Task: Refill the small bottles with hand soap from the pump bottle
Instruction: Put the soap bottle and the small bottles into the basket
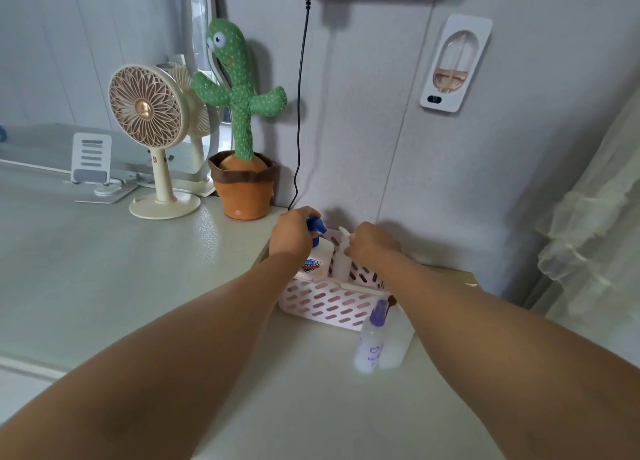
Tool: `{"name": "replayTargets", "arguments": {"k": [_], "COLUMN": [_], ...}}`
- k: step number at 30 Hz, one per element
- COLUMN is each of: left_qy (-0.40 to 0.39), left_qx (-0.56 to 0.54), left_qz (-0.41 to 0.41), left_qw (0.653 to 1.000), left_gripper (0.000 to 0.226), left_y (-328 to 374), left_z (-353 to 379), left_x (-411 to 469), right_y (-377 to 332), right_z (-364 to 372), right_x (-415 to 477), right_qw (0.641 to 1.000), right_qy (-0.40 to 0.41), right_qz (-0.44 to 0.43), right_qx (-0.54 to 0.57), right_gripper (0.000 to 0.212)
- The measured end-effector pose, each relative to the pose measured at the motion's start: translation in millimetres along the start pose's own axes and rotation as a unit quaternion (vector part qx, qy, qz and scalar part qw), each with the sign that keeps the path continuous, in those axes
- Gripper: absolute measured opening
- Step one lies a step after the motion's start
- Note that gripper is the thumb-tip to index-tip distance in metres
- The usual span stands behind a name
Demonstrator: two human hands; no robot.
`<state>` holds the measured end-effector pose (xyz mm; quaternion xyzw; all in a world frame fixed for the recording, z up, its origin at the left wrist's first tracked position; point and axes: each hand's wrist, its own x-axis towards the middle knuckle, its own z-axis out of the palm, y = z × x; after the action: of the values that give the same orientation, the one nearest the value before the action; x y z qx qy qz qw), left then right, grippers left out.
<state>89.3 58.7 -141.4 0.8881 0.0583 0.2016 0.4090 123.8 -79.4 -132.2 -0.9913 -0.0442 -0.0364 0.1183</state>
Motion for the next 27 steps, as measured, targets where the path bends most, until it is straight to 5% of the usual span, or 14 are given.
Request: {"name": "replayTargets", "arguments": {"k": [12,22,27], "left_qy": [-0.009,0.043,-0.018], "left_qx": [-0.018,-0.015,-0.009], "left_qz": [0.008,0.029,0.032], "left_qw": [1.0,0.999,0.999], "left_gripper": [0.041,0.047,0.043], "left_y": [5.0,28.9,42.2], "left_z": [-12.2,-22.1,-10.5], "left_x": [-13.2,-62.7,-113.7], "right_y": [20.5,78.7,105.5], "right_z": [-51.3,-57.3,-51.3], "right_x": [-65.1,-134.1,-168.1], "right_qw": [0.982,0.972,0.975], "right_qy": [0.116,0.142,0.122], "right_qz": [-0.074,-0.053,-0.049], "right_qx": [0.126,0.178,0.182], "right_gripper": [0.025,0.016,0.011]}}
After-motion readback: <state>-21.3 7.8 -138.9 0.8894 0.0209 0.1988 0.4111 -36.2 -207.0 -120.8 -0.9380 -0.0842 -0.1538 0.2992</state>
